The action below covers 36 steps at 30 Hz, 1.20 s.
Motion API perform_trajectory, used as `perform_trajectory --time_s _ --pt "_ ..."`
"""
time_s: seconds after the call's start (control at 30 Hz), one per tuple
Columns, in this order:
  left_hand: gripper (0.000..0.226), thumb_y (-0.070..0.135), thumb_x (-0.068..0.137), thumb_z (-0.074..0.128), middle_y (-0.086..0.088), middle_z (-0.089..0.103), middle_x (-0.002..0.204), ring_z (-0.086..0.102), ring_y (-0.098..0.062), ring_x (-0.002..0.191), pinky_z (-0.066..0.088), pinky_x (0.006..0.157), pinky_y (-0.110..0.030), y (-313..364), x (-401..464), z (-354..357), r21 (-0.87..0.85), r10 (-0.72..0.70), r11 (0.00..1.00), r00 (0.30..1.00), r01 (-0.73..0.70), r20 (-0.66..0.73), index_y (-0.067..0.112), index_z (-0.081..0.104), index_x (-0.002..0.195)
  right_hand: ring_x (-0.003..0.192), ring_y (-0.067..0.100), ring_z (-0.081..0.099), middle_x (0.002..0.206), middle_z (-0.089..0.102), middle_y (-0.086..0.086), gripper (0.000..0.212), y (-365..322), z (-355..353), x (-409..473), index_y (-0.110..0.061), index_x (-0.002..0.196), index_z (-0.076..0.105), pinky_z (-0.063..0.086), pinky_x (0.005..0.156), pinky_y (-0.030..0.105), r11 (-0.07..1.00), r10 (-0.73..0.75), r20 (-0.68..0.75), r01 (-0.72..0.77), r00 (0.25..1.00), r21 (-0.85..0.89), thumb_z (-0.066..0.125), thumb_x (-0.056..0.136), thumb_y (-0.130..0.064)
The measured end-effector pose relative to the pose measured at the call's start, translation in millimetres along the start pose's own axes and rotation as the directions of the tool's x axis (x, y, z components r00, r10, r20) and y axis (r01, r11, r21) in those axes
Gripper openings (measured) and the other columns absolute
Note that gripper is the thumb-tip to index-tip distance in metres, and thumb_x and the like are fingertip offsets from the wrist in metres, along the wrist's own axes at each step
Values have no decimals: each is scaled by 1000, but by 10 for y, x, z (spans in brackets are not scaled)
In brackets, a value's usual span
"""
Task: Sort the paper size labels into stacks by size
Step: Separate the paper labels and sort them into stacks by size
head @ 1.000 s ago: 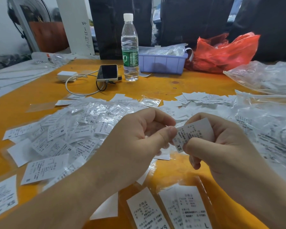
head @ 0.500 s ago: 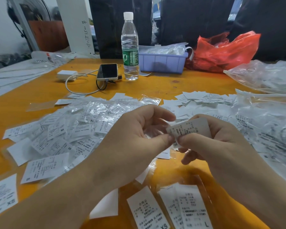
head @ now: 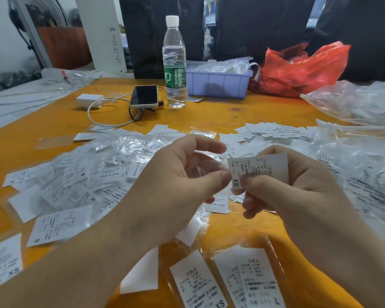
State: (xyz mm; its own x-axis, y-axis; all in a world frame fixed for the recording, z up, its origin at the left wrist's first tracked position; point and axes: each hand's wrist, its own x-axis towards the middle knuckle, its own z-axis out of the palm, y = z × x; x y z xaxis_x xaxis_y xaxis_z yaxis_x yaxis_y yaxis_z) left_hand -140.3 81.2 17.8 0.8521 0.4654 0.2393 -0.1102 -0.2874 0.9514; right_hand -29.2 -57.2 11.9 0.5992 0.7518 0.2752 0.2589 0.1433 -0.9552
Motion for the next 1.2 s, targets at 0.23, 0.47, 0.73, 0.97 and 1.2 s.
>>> perform_trajectory --time_s 0.23,0.47,0.73,0.97,1.2 --pt "25 20 79 74 9 73 78 68 -7 72 55 59 -21 17 0 4 -7 -1 1000 1000 1 6 30 66 100 52 22 53 63 54 17 12 -8 -16 5 -11 75 62 47 49 33 995 -1 5 2 1000 -104 65 67 -20" --pt "30 35 68 72 6 74 79 68 -8 72 55 59 -22 26 -7 4 0 5 1000 1000 -5 2 29 67 98 54 42 35 66 42 28 12 -27 -18 -6 -7 73 59 31 43 53 990 -33 4 33 999 -136 63 65 -14" --pt "13 23 80 76 10 74 78 65 -3 67 53 64 -16 50 -34 36 138 46 989 999 -48 17 29 69 89 52 16 47 59 55 2 20 10 -33 -2 -23 81 69 38 49 34 987 5 49 3 999 -161 60 63 -20" --pt "14 23 76 78 10 74 78 65 1 67 49 60 -11 77 -39 38 142 42 989 997 -50 59 28 70 87 50 13 54 54 59 0 15 39 -15 5 -24 80 71 42 47 29 995 45 59 -40 997 -88 65 67 -21" --pt "24 35 66 75 7 76 84 70 -3 75 51 63 -13 37 -24 8 48 6 999 996 -10 87 28 71 88 50 18 53 55 60 3 13 -2 -10 -16 -24 79 72 44 45 28 1000 0 62 1 998 -14 66 67 -19"
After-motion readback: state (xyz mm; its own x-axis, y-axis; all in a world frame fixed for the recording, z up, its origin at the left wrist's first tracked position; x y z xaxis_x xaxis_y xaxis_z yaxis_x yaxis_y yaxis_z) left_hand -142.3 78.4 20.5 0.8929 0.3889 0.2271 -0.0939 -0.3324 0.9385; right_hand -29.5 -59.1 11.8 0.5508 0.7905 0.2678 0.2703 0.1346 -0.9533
